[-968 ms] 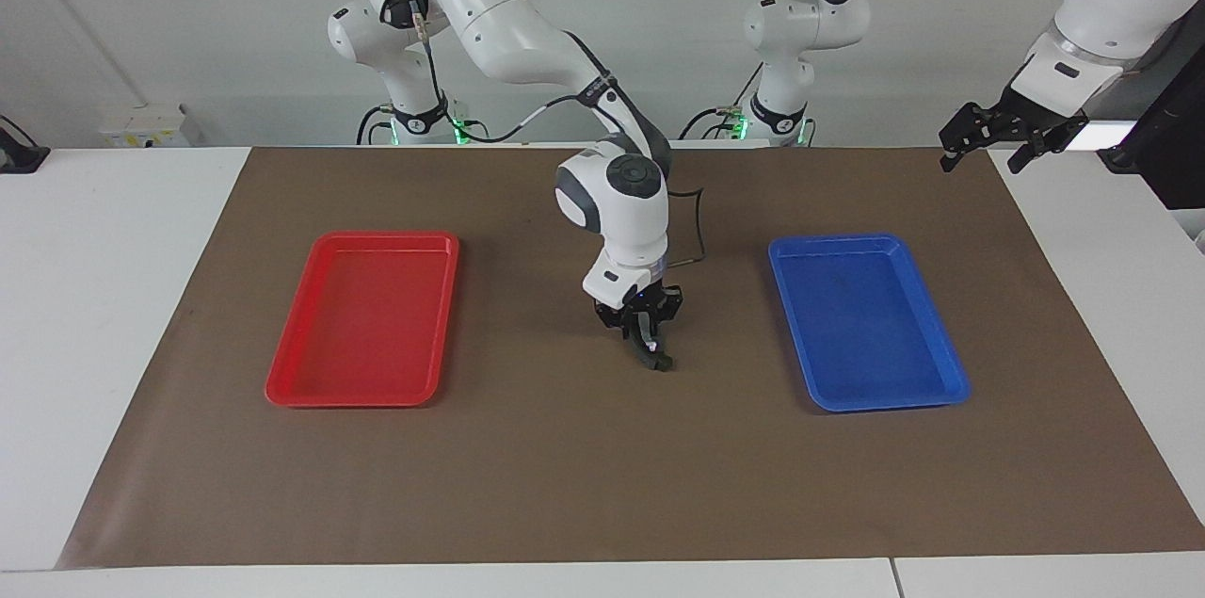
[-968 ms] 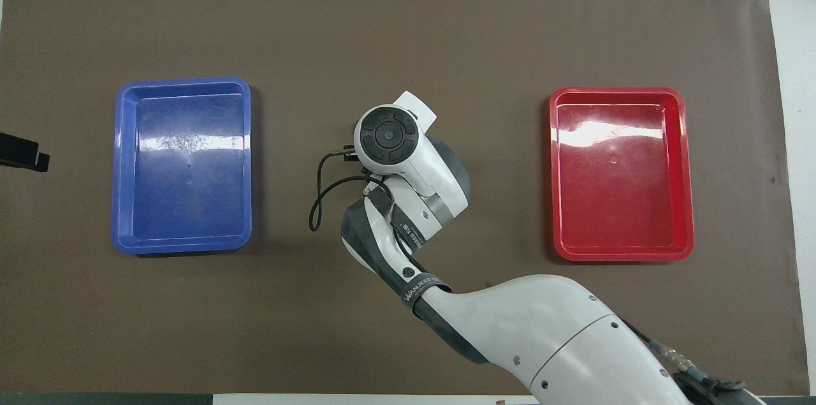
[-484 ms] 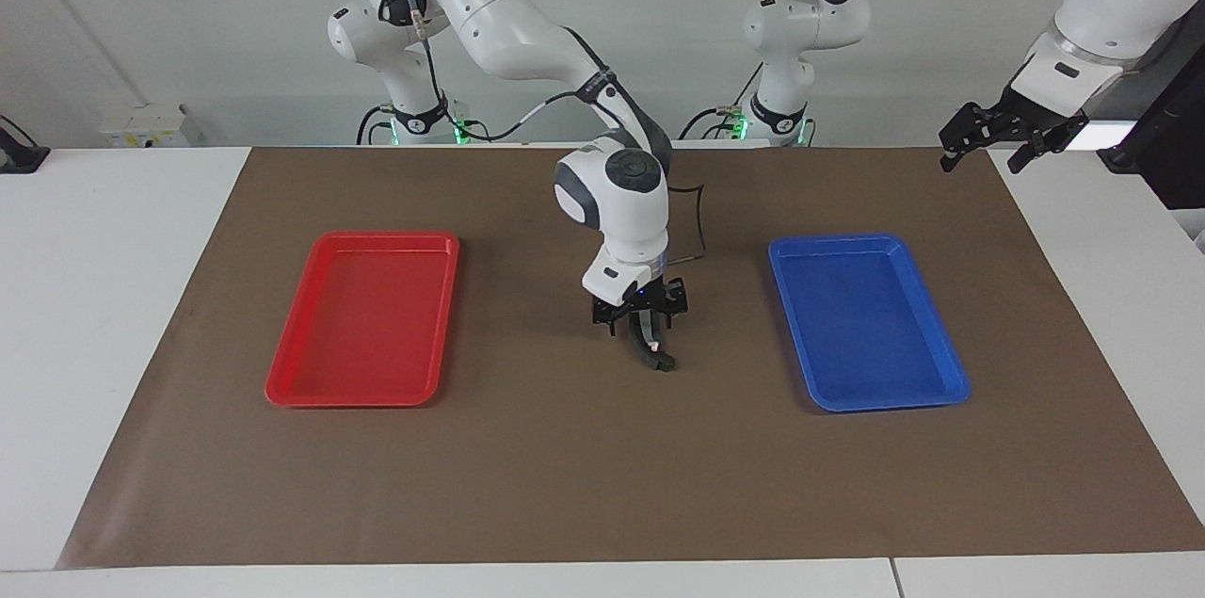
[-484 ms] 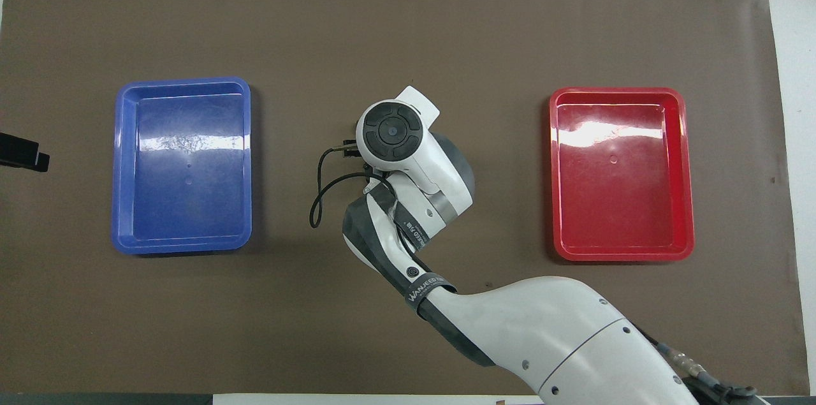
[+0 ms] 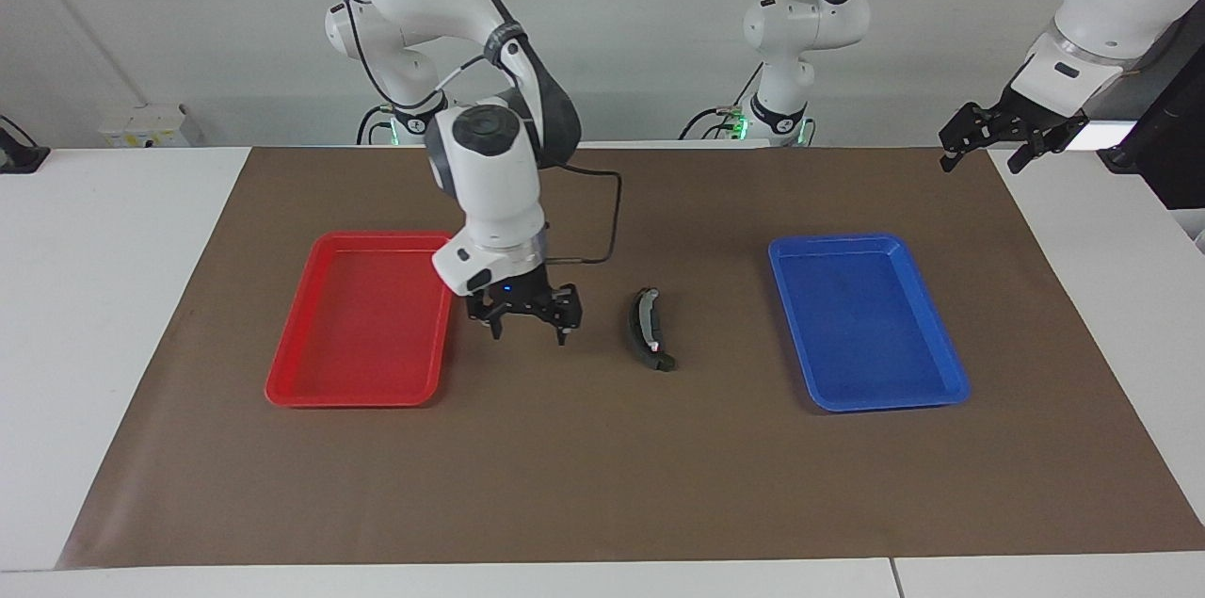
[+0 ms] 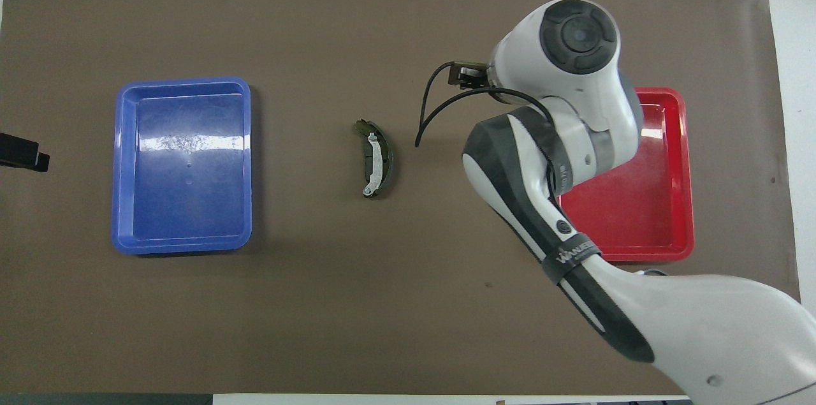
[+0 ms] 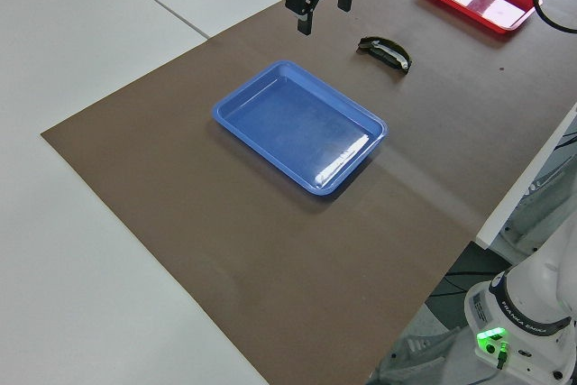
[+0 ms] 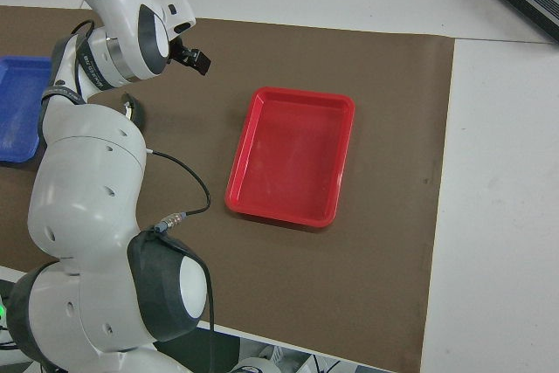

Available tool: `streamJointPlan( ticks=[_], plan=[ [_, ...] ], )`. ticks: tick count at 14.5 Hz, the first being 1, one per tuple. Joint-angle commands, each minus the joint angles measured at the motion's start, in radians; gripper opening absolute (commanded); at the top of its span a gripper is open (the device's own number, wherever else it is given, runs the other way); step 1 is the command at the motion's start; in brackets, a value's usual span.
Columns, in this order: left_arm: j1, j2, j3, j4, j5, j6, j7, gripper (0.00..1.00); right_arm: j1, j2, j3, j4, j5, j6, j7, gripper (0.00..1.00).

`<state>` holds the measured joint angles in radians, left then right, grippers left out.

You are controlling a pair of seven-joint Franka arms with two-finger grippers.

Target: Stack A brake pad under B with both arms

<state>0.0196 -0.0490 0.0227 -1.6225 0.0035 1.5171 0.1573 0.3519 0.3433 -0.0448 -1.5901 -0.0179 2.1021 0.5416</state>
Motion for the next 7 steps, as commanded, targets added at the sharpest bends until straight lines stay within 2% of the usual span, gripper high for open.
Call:
streamJointPlan(
  ticks=[1,4,7],
  plan=[
    [0.01,-0.011,-0.006,-0.003,0.003,-0.011,-0.004,0.99,-0.118,-0.104,0.017,-0.067,-0.013,-0.112,-0.128,1.0],
    [0.01,-0.011,-0.006,-0.003,0.003,-0.011,-0.004,0.99,-0.211,-0.17,0.017,-0.068,-0.011,-0.253,-0.248,1.0],
    [0.011,-0.011,-0.006,-0.003,0.003,-0.012,-0.004,0.99,-0.286,-0.234,0.019,-0.073,-0.011,-0.341,-0.33,1.0]
  ],
)
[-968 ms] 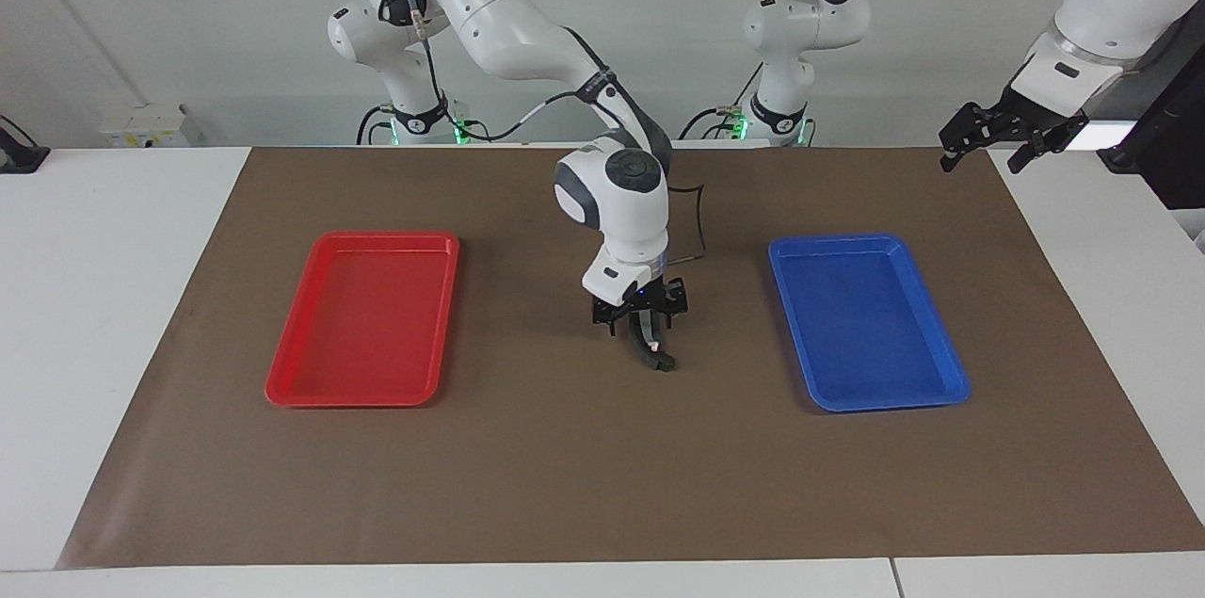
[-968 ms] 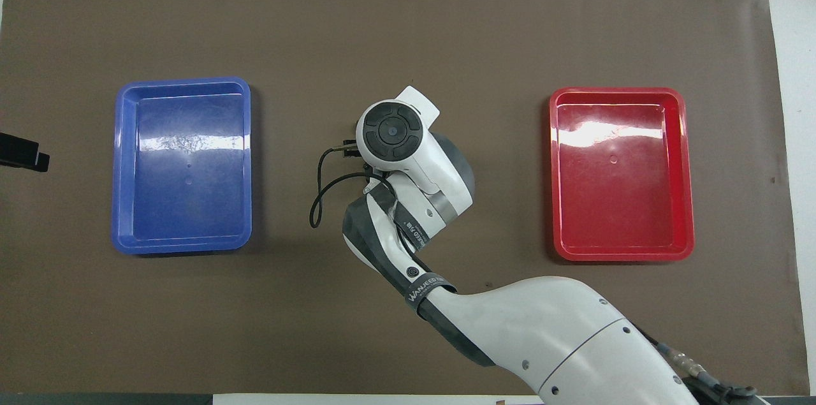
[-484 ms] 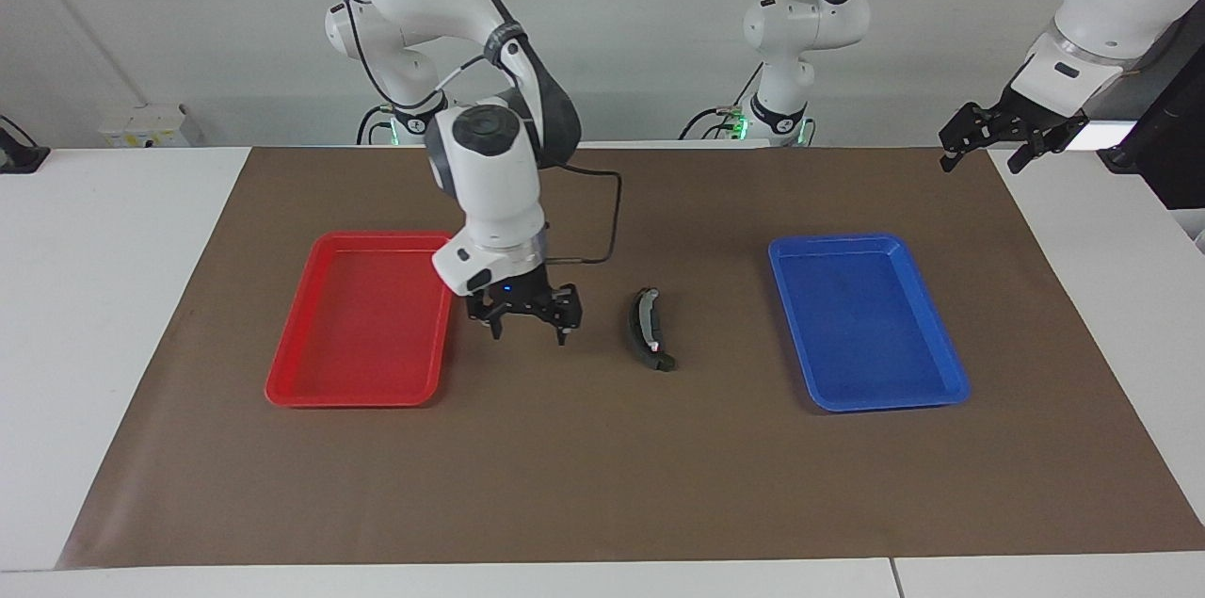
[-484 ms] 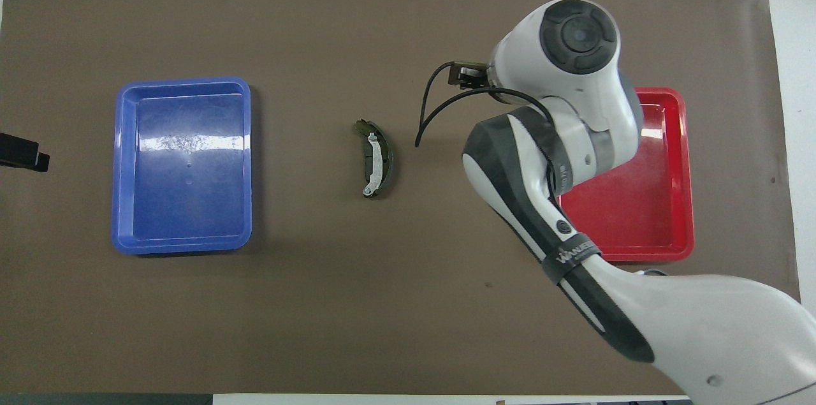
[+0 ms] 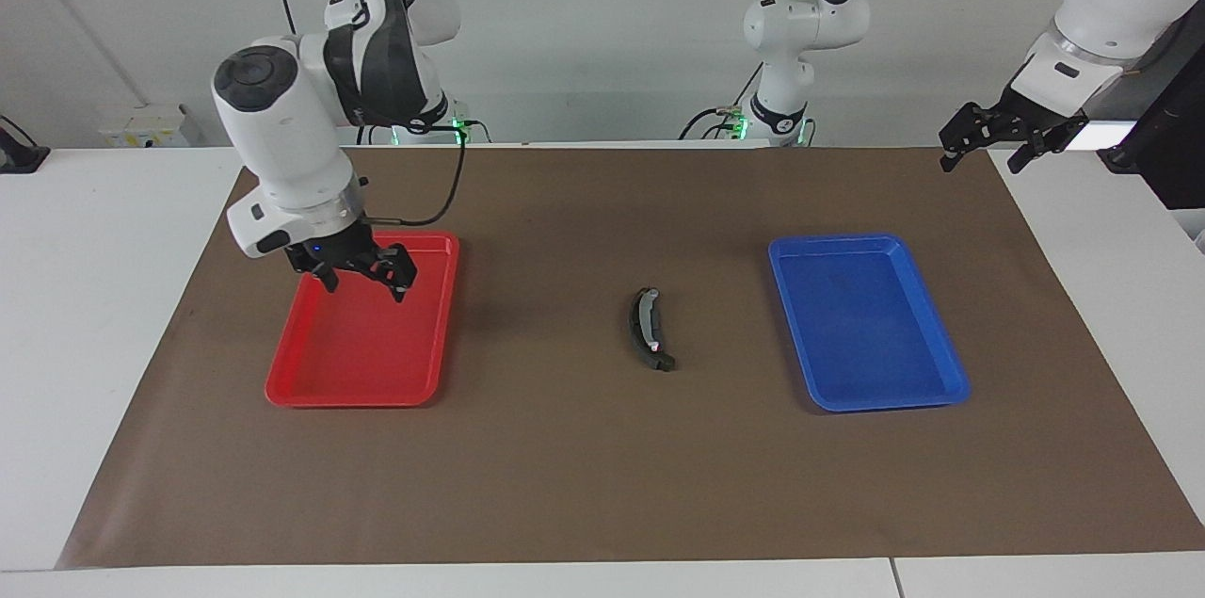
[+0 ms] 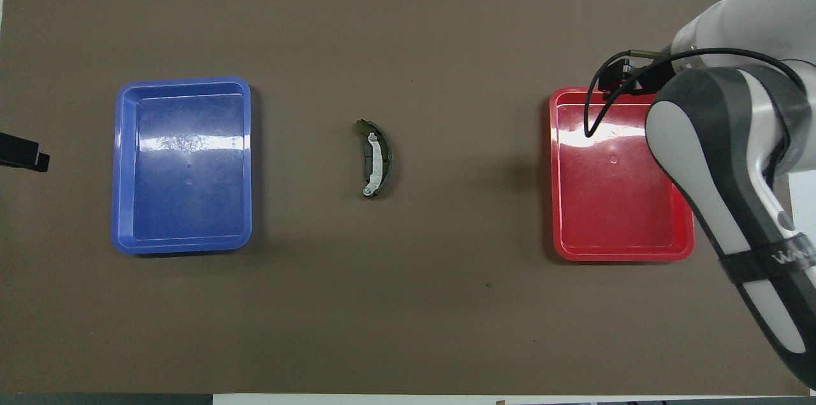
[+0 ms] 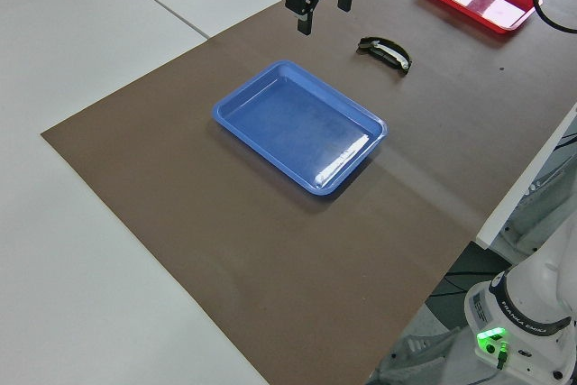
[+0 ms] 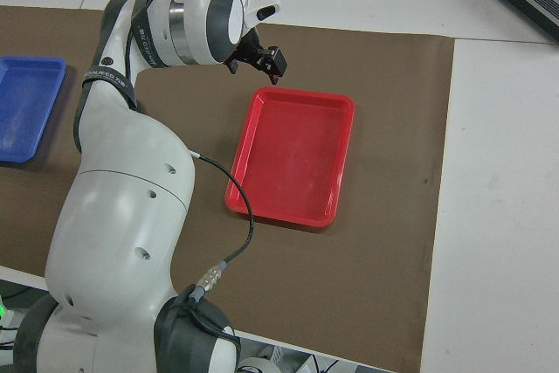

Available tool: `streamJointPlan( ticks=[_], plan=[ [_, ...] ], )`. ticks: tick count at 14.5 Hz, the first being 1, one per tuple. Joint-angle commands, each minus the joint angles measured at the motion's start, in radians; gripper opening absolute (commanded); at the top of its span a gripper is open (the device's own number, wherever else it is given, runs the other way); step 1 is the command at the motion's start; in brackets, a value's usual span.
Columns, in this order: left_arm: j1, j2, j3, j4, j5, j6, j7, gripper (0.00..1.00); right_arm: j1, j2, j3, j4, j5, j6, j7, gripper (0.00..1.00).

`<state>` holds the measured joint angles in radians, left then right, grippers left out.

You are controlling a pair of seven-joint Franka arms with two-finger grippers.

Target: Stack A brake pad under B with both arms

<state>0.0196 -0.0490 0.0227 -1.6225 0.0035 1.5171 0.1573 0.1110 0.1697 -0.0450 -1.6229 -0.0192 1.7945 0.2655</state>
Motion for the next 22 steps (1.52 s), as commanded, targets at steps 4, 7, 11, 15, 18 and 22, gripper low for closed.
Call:
streamJointPlan(
  ticks=[4,7,11,15,18,22],
  plan=[
    [0.01,-0.011,-0.006,-0.003,0.003,-0.011,-0.004,0.99,-0.08,-0.153,0.019,-0.037,-0.007,-0.085,-0.086,1.0],
    [0.01,-0.011,-0.006,-0.003,0.003,-0.012,-0.004,0.99,-0.083,-0.19,0.017,-0.023,0.001,-0.179,-0.121,1.0],
    [0.01,-0.011,-0.006,-0.003,0.003,-0.011,-0.004,0.99,-0.08,-0.162,0.019,0.066,-0.007,-0.273,-0.2,1.0],
    [0.01,-0.011,-0.006,-0.003,0.003,-0.012,-0.004,0.99,-0.083,-0.188,0.019,0.012,0.004,-0.254,-0.197,1.0],
    [0.01,-0.011,-0.006,-0.003,0.003,-0.012,-0.004,0.99,-0.083,-0.188,0.019,0.017,0.004,-0.25,-0.203,1.0],
    [0.01,-0.011,-0.006,-0.003,0.003,-0.011,-0.004,0.99,-0.086,-0.165,0.019,0.107,0.004,-0.343,-0.292,1.0]
  ],
)
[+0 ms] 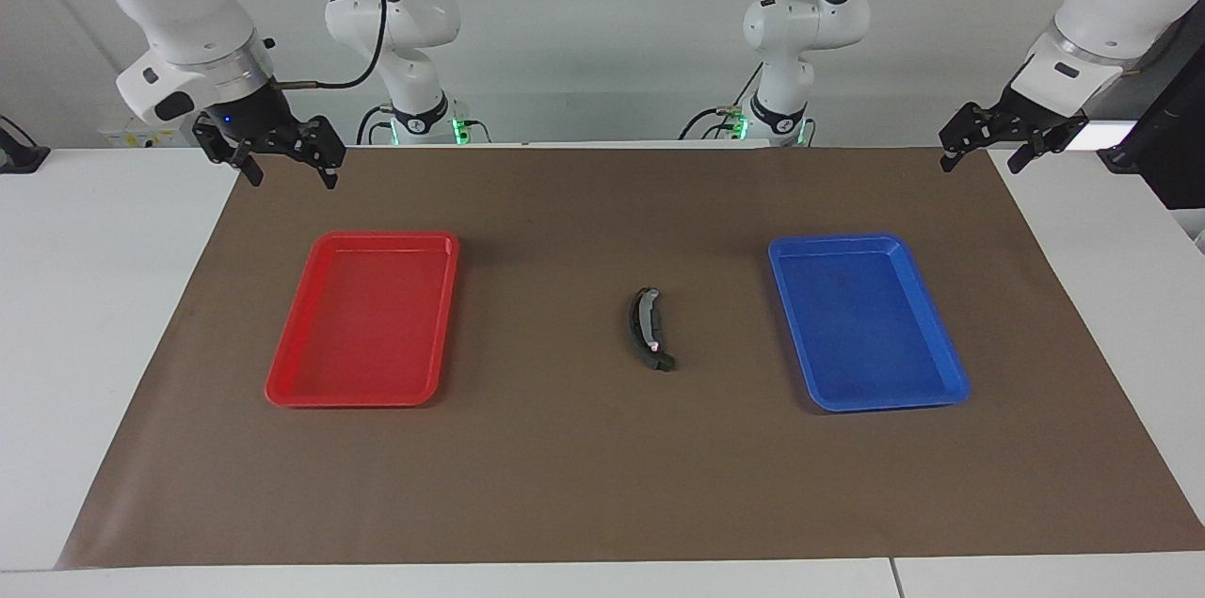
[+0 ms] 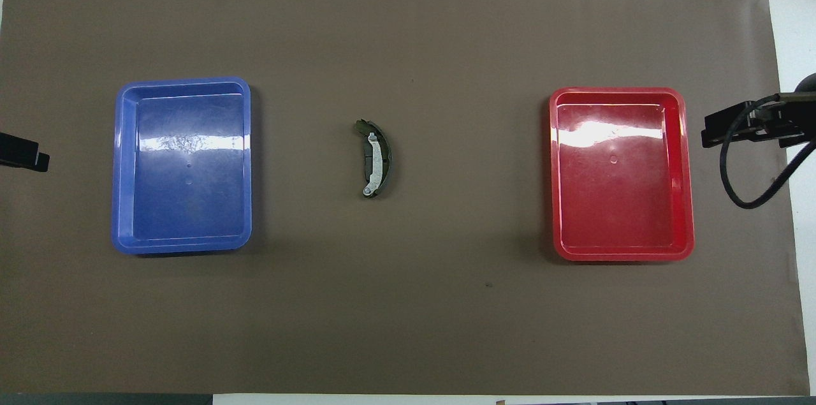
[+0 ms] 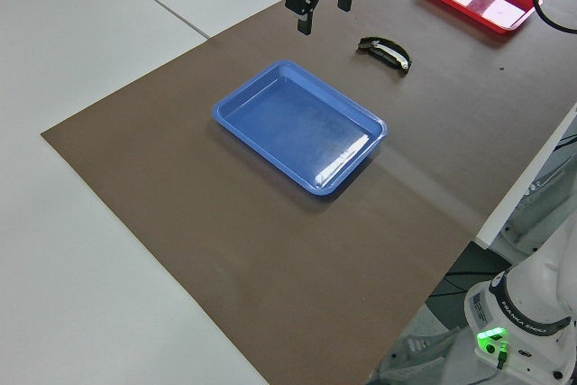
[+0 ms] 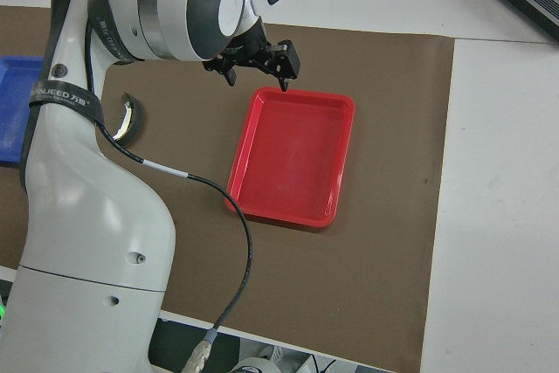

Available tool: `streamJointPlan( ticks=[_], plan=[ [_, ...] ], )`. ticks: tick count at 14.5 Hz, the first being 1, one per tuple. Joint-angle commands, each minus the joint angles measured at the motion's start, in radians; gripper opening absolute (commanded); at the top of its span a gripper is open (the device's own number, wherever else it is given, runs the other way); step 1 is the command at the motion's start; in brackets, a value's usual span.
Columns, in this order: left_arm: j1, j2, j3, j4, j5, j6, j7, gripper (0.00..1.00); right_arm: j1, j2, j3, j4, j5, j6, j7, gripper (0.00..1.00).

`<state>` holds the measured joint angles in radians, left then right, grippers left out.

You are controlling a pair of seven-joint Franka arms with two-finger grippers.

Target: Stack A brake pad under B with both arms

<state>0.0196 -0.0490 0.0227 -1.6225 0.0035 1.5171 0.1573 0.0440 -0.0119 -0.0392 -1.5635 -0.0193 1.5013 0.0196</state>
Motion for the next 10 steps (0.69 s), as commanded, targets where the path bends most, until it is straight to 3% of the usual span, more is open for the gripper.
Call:
streamJointPlan(
  ticks=[1,10],
  plan=[
    [0.01,-0.011,-0.006,-0.004,0.003,-0.012,-0.004,0.99,-0.018,0.016,0.013,0.045,0.006,-0.047,-0.04,1.0],
    [0.01,-0.011,-0.006,-0.004,0.003,-0.011,-0.004,0.99,-0.012,0.007,0.012,0.013,-0.014,0.014,-0.03,1.0]
  ],
)
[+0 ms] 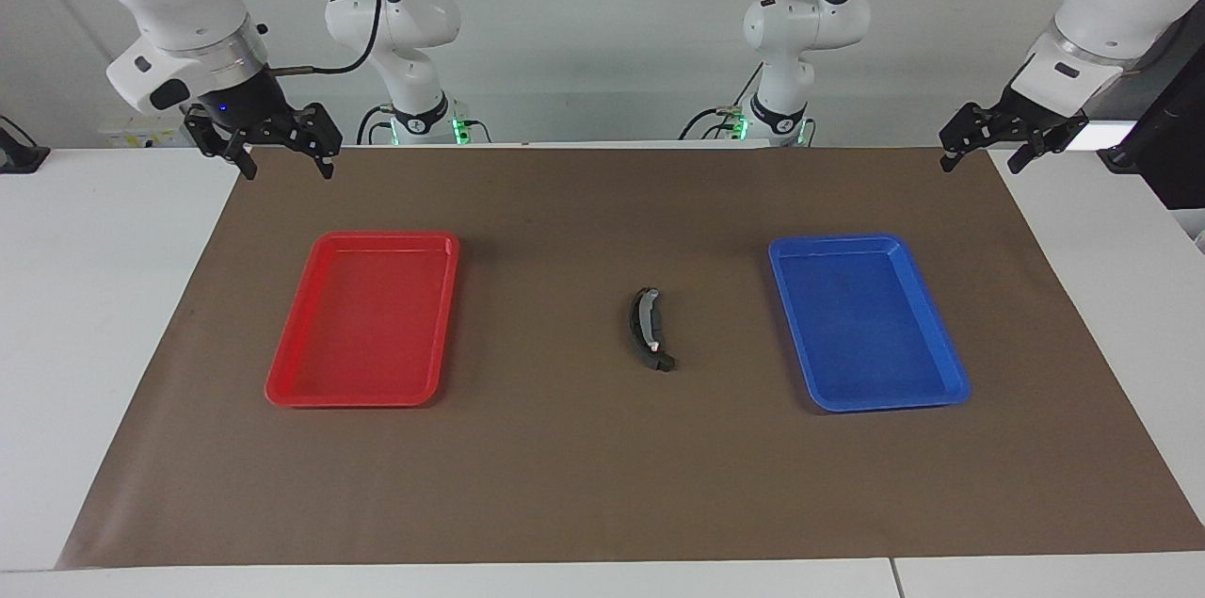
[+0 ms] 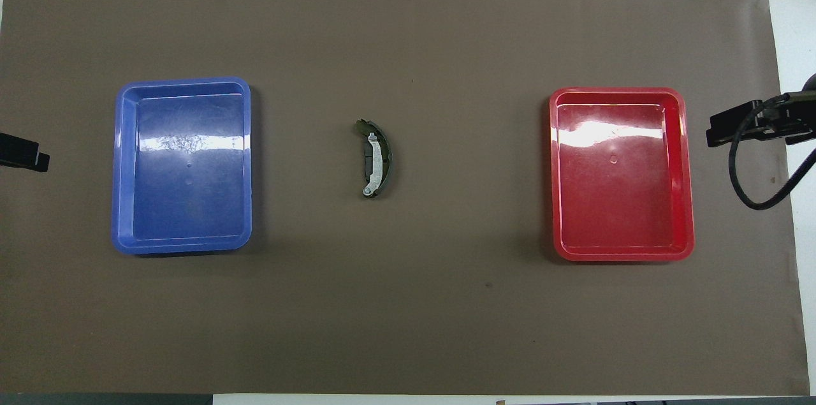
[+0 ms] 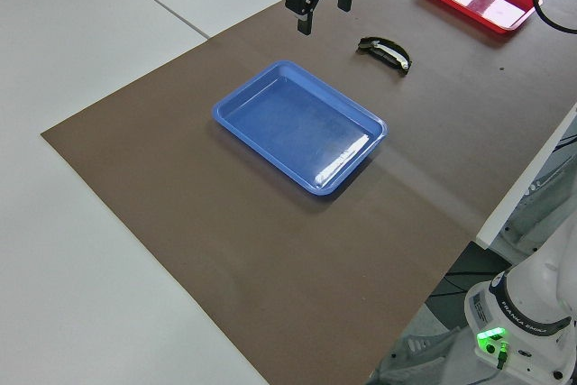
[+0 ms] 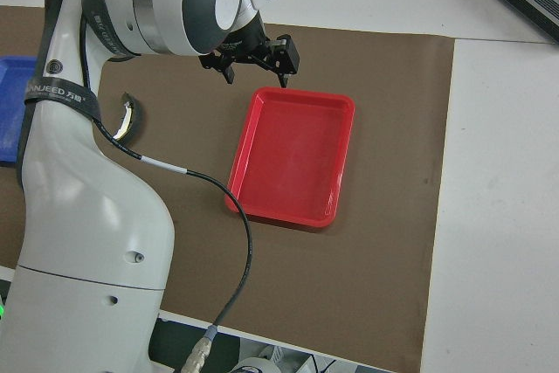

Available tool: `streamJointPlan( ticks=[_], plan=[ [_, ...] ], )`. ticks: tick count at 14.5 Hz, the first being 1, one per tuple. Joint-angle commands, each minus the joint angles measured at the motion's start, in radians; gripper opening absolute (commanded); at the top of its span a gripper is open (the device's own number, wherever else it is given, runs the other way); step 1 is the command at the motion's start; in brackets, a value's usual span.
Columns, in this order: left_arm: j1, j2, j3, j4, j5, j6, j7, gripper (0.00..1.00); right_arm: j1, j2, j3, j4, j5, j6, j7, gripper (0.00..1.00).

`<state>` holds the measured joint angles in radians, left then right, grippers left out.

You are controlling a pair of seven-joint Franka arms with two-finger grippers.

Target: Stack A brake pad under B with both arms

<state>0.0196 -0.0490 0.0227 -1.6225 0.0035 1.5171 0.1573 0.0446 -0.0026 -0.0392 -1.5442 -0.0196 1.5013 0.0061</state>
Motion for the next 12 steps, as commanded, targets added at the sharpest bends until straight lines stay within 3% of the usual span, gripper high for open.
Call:
streamJointPlan(
  ticks=[1,12],
  plan=[
    [0.011,-0.011,-0.006,-0.003,0.003,-0.011,-0.004,0.99,-0.012,-0.002,0.012,-0.007,-0.014,0.01,-0.017,1.0],
    [0.01,-0.011,-0.006,-0.003,0.003,-0.011,-0.004,0.99,-0.014,-0.01,0.013,-0.007,-0.011,-0.01,-0.018,1.0]
  ],
)
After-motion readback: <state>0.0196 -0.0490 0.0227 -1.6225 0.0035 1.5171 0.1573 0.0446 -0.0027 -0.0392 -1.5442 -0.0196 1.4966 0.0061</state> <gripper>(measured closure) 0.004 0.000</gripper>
